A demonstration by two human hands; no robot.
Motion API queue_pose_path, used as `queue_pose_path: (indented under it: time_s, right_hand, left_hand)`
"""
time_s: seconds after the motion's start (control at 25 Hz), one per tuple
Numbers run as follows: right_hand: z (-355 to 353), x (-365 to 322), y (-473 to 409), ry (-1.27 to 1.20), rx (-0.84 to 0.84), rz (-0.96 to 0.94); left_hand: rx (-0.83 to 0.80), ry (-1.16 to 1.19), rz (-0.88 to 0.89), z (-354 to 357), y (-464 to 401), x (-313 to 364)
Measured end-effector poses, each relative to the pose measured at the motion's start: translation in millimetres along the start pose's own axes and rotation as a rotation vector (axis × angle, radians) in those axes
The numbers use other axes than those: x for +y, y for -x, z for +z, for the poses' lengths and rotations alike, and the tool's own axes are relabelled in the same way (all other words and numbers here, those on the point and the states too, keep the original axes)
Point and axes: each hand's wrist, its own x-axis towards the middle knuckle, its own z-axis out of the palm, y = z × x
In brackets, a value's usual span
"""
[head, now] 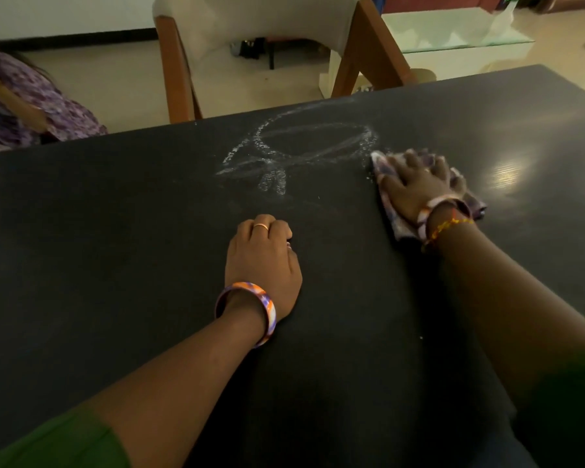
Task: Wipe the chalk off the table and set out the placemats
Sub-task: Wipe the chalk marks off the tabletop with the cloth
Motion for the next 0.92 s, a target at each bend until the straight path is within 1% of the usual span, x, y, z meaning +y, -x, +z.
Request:
queue_pose_path:
  time_s: [0.12,0.2,0.28,0.4,0.44,0.48,0.52,0.6,0.68,0.72,0.76,0.84,0.88,0.92]
  right_hand:
    - [11.6,0.4,78.7,0.108,0.007,-0.194]
    - [9.4,11.9,98.1,0.147,-0.013,-0.260]
    - [1.3,21.2,66.3,0.106,-0.002,-0.180]
    - [-8.2,19.4,0.6,-0.004,0.020,0.033]
    - [-6.7,13.8,-9.9,-0.013,0.012,0.076]
    - [-3.7,5.7,-9.2,-0.007,-0.002,0.081]
    - [-0.4,-3.6,2.3,0.015,-0.015,0.038]
    - [9.3,-14.3,49.5,0.101,-0.025,-0.131]
    - [14.6,-4.7,98.1,0.168,-0.034,-0.293]
    - [12.3,7.5,109.4,0.192,-0.041,-0.296]
    - [5.9,20.8,111.3,0.194,-0.047,-0.226]
    - [-4.4,42.5,98.8,0.126,-0.035,0.034]
    - [-6.5,46.4,90.8,0.086,-0.017,0.150]
    - [-4.8,43.4,83.6,0.065,-0.006,0.225]
  left_hand:
    - [0.001,0.000,0.000,1.0,-0.1,-0.7]
    - [-0.001,0.002,-0.001,1.0,-0.8,0.0]
    - [-0.003,0.001,-0.001,0.5,-1.5,0.3]
    - [-0.002,0.003,-0.002,0.6,-0.5,0.2]
    - [0.000,0.001,0.000,0.8,-0.1,0.2]
    - [0.005,-0.001,0.005,1.2,-0.1,0.1]
    - [0.010,-0.003,0.010,1.6,-0.5,-0.2]
    - [0.015,-0.003,0.020,1.3,-0.7,-1.3]
    - [0.013,-0.004,0.029,1.4,-0.2,-1.6]
    - [0.011,-0.004,0.032,1.2,0.1,-1.4]
    - [0.012,-0.003,0.032,1.1,0.1,-0.9]
    - [0.014,0.005,0.024,1.2,-0.3,-0.2]
    - [0.011,0.009,0.031,0.7,-1.0,-0.1]
    - [0.006,0.016,0.041,0.4,-1.6,-0.6]
